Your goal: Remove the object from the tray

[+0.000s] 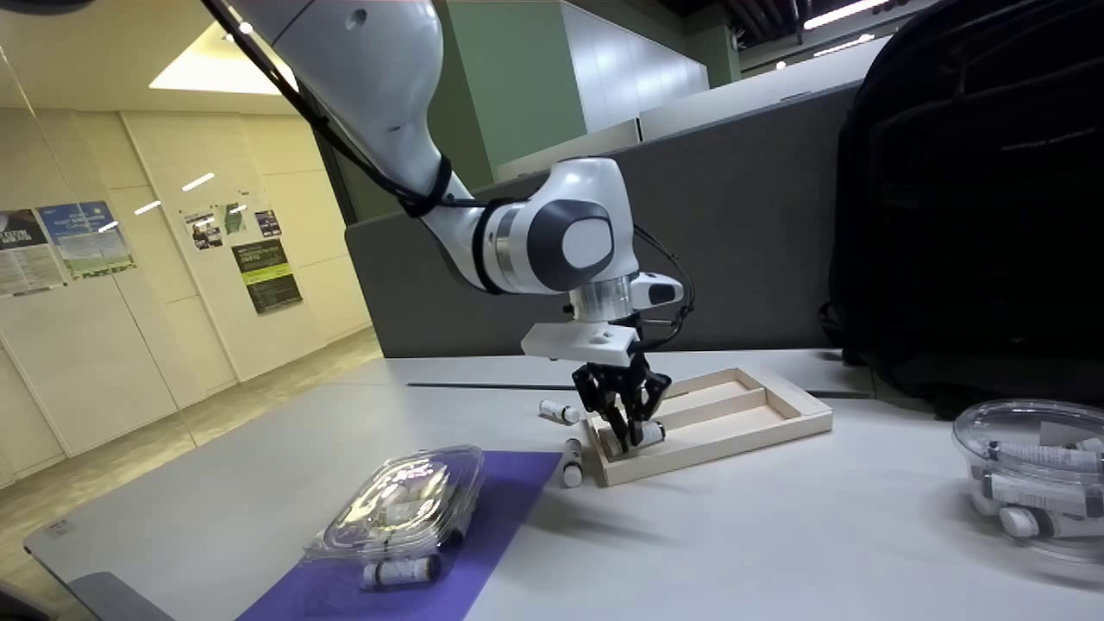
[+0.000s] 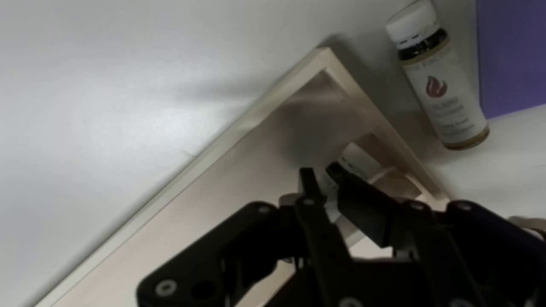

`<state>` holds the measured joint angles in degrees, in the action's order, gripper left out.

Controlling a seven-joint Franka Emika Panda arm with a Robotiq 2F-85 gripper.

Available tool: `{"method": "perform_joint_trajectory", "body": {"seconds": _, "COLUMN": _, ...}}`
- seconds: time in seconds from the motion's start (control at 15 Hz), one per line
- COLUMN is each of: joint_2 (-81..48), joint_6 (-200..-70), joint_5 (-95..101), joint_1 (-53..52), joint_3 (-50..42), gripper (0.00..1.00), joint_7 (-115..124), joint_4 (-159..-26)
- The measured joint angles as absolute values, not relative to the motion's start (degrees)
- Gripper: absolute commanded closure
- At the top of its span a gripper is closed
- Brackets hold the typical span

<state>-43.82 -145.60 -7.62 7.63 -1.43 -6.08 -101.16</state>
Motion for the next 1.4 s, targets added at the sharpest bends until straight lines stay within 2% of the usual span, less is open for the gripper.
{"method": "perform_joint_trajectory", "body": {"seconds": 0.47, "joint_2": -44.0, "joint_6": -145.7, "joint_5": -7.6, "joint_1": 8.5, "joint_3": -1.6, "gripper": 0.07, "joint_7": -6.1, "joint_4": -101.1}}
{"method": "perform_joint_trajectory", "body": {"seconds": 0.53, "joint_2": -44.0, "joint_6": -145.8, "joint_5": -7.7, "joint_1": 8.7, "joint_3": -1.7, "gripper": 0.01, "joint_7": -6.1, "joint_4": -101.1}}
{"method": "perform_joint_trajectory", "body": {"seconds": 0.6, "joint_2": -44.0, "joint_6": -146.1, "joint_5": -7.7, "joint_1": 8.9, "joint_3": -1.7, "gripper": 0.0, "joint_7": -6.1, "joint_4": -101.1}}
{"method": "perform_joint_trajectory", "body": {"seconds": 1.13, "joint_2": -45.2, "joint_6": -149.3, "joint_5": -7.7, "joint_1": 9.6, "joint_3": -1.1, "gripper": 0.02, "joint_7": -6.8, "joint_4": -101.1}}
{"method": "perform_joint_trajectory", "body": {"seconds": 1.2, "joint_2": -45.3, "joint_6": -149.4, "joint_5": -7.7, "joint_1": 9.6, "joint_3": -1.0, "gripper": 0.27, "joint_7": -6.8, "joint_4": -101.1}}
{"method": "perform_joint_trajectory", "body": {"seconds": 1.33, "joint_2": -45.4, "joint_6": -149.4, "joint_5": -7.7, "joint_1": 9.6, "joint_3": -0.9, "gripper": 0.3, "joint_7": -7.0, "joint_4": -100.9}}
{"method": "perform_joint_trajectory", "body": {"seconds": 1.4, "joint_2": -45.4, "joint_6": -149.4, "joint_5": -7.7, "joint_1": 9.6, "joint_3": -0.9, "gripper": 0.38, "joint_7": -7.2, "joint_4": -100.8}}
